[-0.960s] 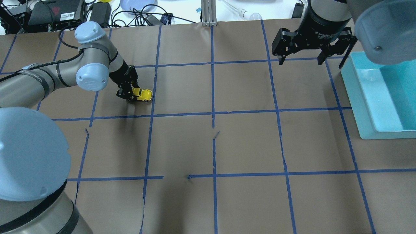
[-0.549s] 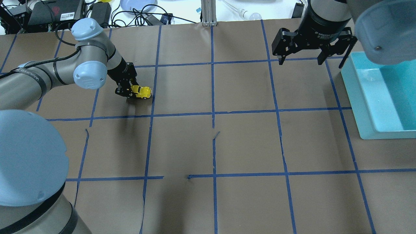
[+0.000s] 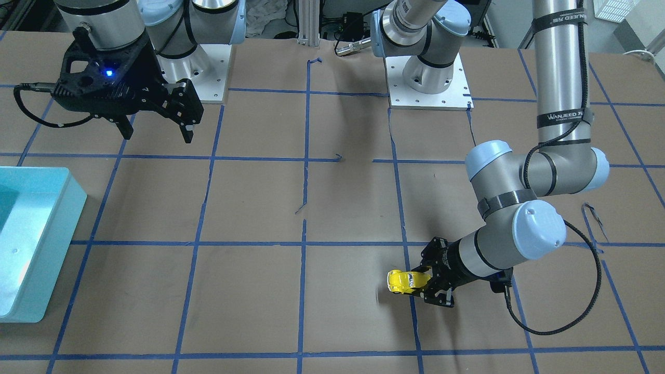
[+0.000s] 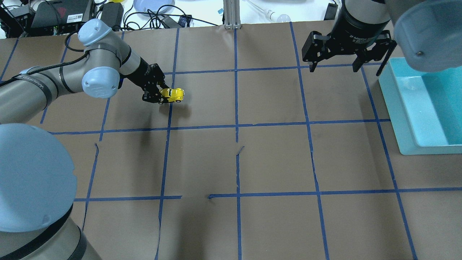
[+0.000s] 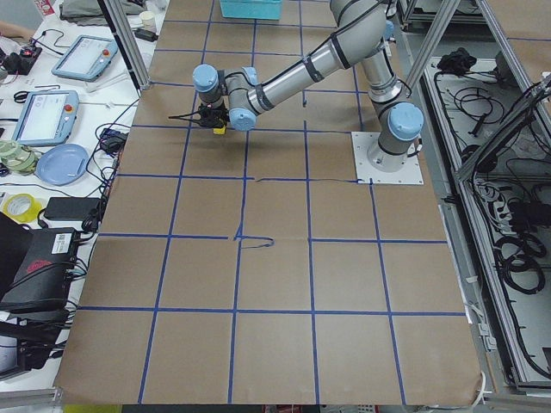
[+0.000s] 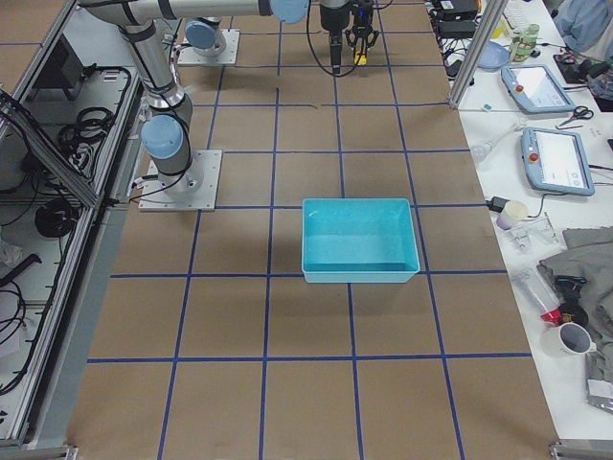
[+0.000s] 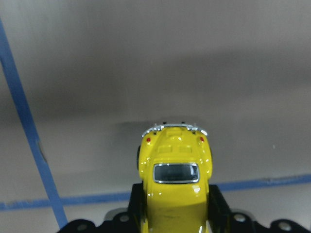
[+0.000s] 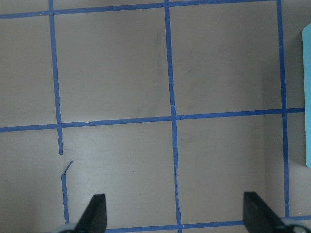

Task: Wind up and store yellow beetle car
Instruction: 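Close the left gripper on the car and drag it along the table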

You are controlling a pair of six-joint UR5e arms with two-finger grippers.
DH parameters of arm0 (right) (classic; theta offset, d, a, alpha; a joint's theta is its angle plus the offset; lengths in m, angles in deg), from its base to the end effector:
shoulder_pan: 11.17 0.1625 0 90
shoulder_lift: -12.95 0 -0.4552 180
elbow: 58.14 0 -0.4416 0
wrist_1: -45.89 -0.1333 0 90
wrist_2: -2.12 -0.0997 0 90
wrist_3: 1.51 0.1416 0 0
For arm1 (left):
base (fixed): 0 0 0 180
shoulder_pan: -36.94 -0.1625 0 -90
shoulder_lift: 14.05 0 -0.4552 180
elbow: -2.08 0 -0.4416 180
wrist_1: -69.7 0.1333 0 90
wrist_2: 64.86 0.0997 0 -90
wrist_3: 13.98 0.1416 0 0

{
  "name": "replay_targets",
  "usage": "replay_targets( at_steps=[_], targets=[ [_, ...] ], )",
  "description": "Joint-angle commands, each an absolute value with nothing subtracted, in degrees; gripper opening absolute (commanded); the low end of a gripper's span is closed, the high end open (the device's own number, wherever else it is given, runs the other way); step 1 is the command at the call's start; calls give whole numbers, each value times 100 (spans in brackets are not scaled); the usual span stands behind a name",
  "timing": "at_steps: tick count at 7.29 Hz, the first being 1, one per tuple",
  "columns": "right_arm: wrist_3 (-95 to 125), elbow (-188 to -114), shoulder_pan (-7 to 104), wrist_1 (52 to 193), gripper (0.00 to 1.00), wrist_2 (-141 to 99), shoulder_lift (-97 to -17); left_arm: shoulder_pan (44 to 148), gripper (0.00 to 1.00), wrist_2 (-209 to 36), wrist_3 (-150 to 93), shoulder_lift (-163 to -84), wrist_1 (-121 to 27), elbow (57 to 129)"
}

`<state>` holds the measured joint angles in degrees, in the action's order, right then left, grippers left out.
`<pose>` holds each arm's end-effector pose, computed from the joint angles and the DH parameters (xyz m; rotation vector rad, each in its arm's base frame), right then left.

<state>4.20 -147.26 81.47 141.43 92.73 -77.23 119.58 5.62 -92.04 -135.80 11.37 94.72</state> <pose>0.1572 -0.5487 0.4967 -0.0849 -3.1330 0.1814 -0.0898 -0.7146 0.1621 1.9562 -2.1019 -0.3414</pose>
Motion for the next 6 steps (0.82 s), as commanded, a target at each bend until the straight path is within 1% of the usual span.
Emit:
replay_targets(
  at_steps=[1, 6],
  targets=[
    [420, -14726, 8147, 14152, 100, 9273, -7723, 11983, 0, 475, -9168, -13691, 1090, 9490],
    [420, -14735, 8147, 14134, 100, 9273, -7723, 11974, 0, 501, -9132, -13753, 1072, 9551]
  ],
)
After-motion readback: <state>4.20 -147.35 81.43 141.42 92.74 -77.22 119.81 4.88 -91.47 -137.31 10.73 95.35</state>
